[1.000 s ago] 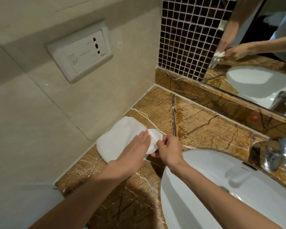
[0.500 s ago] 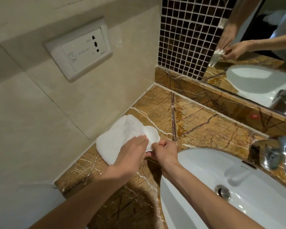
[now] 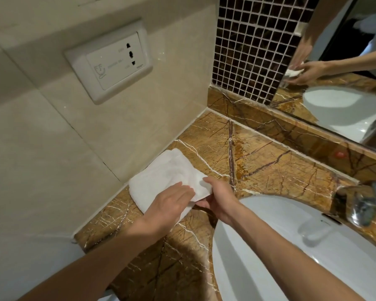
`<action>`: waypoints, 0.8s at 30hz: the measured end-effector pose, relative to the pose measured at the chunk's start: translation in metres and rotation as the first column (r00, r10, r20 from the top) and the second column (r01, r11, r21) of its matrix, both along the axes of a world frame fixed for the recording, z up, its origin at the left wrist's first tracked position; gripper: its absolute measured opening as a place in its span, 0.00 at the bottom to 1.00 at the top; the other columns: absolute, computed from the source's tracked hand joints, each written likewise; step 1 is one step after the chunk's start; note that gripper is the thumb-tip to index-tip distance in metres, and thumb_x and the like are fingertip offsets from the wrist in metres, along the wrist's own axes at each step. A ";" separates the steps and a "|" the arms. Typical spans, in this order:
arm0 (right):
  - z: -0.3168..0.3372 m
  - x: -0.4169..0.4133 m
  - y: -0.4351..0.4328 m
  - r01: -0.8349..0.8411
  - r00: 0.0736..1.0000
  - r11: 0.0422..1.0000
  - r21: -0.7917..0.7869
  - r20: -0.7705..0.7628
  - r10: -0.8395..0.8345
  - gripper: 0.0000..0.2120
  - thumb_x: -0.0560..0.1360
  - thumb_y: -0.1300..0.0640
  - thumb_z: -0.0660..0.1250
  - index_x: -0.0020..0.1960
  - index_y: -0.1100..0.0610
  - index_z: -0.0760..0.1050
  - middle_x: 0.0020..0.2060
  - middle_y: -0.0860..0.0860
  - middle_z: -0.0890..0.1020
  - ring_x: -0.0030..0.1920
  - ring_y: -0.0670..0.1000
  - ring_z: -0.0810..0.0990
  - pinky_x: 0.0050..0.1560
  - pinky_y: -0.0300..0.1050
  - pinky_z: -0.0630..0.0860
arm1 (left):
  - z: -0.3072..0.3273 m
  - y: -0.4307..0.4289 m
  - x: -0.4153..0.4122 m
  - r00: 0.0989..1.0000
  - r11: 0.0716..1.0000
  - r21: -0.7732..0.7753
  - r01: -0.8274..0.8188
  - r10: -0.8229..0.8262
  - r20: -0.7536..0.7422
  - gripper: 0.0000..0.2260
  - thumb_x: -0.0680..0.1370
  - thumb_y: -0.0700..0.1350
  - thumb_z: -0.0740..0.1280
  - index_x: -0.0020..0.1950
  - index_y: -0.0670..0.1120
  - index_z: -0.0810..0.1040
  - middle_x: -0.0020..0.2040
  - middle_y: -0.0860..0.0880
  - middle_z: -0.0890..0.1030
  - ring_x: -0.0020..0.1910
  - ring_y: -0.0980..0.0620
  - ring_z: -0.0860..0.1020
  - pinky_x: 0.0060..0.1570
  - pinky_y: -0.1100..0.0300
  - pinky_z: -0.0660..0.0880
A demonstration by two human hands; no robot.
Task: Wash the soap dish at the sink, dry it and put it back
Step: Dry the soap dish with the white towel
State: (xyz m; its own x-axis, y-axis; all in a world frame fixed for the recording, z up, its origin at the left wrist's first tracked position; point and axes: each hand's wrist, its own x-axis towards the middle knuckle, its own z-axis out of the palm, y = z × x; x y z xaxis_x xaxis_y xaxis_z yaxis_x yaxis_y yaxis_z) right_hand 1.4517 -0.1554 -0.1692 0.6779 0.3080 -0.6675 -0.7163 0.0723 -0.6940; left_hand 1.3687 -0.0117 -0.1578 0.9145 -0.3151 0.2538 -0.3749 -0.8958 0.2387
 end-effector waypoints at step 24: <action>-0.007 -0.023 -0.005 0.063 0.996 0.985 -0.163 0.078 -0.051 0.08 0.78 0.55 0.63 0.49 0.61 0.70 0.27 0.55 0.74 0.24 0.52 0.70 0.25 0.43 0.66 | 0.004 -0.015 -0.003 0.980 0.970 -0.195 -0.142 0.110 -0.169 0.12 0.66 0.28 0.72 0.48 0.39 0.82 0.42 0.41 0.85 0.42 0.43 0.83 0.40 0.50 0.80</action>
